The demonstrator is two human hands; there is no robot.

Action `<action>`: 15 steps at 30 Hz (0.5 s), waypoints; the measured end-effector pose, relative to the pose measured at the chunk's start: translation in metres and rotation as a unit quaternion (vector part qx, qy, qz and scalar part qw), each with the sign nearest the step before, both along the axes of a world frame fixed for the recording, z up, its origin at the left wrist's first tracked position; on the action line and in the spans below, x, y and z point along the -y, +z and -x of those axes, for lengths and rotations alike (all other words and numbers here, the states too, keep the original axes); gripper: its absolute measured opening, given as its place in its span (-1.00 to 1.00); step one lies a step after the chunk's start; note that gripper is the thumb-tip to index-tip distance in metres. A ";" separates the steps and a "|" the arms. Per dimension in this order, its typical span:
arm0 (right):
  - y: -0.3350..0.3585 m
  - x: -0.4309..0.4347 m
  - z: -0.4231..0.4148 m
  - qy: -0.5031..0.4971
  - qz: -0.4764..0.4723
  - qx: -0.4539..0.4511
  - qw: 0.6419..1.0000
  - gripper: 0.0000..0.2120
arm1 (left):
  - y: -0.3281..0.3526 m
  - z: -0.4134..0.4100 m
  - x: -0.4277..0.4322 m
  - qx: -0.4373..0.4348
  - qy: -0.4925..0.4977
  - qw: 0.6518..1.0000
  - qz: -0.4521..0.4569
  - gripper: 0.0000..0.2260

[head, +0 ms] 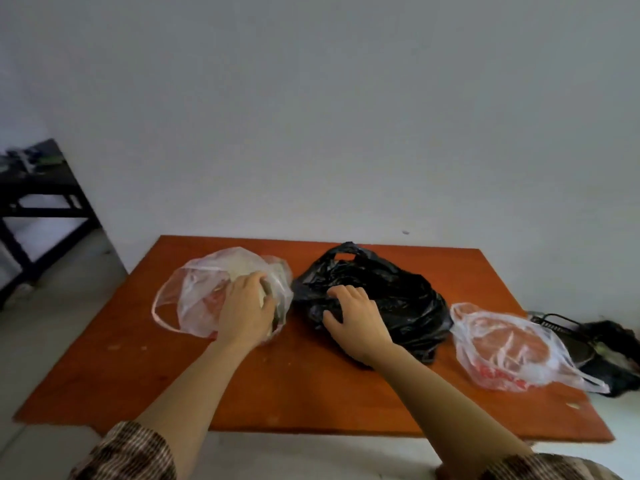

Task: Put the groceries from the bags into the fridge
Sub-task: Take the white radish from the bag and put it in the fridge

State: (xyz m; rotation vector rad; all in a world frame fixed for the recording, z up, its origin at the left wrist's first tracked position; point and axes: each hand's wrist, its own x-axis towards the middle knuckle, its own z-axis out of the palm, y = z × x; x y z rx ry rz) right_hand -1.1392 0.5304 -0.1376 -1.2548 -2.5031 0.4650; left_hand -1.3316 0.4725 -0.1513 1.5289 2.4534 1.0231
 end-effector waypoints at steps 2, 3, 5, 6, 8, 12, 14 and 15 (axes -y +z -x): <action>-0.016 -0.005 0.032 0.028 -0.004 0.012 1.000 -0.61 | -0.017 0.035 -0.008 -0.010 -0.007 1.000 0.000 -0.59; -0.025 -0.008 0.046 0.037 -0.009 0.017 0.999 -0.63 | -0.026 0.053 -0.013 -0.025 -0.025 0.999 -0.006 -0.58; -0.042 -0.013 0.074 0.047 -0.025 0.017 0.998 -0.65 | -0.045 0.090 -0.027 -0.082 -0.068 0.994 0.029 -0.55; -0.050 -0.016 0.086 0.043 -0.034 0.019 0.998 -0.63 | -0.053 0.106 -0.034 -0.122 -0.090 0.986 0.070 -0.54; -0.064 -0.022 0.107 0.027 -0.063 0.043 0.997 -0.59 | -0.067 0.137 -0.048 -0.189 -0.141 0.962 0.139 -0.53; -0.089 -0.038 0.144 0.020 -0.079 0.189 0.979 -0.46 | -0.089 0.193 -0.080 -0.259 -0.274 0.897 0.231 -0.45; -0.104 -0.045 0.161 0.030 -0.048 0.266 0.962 -0.41 | -0.096 0.215 -0.100 -0.267 -0.320 0.876 0.244 -0.39; -0.110 -0.049 0.168 0.030 -0.034 0.298 0.954 -0.40 | -0.100 0.223 -0.108 -0.260 -0.339 0.868 0.253 -0.36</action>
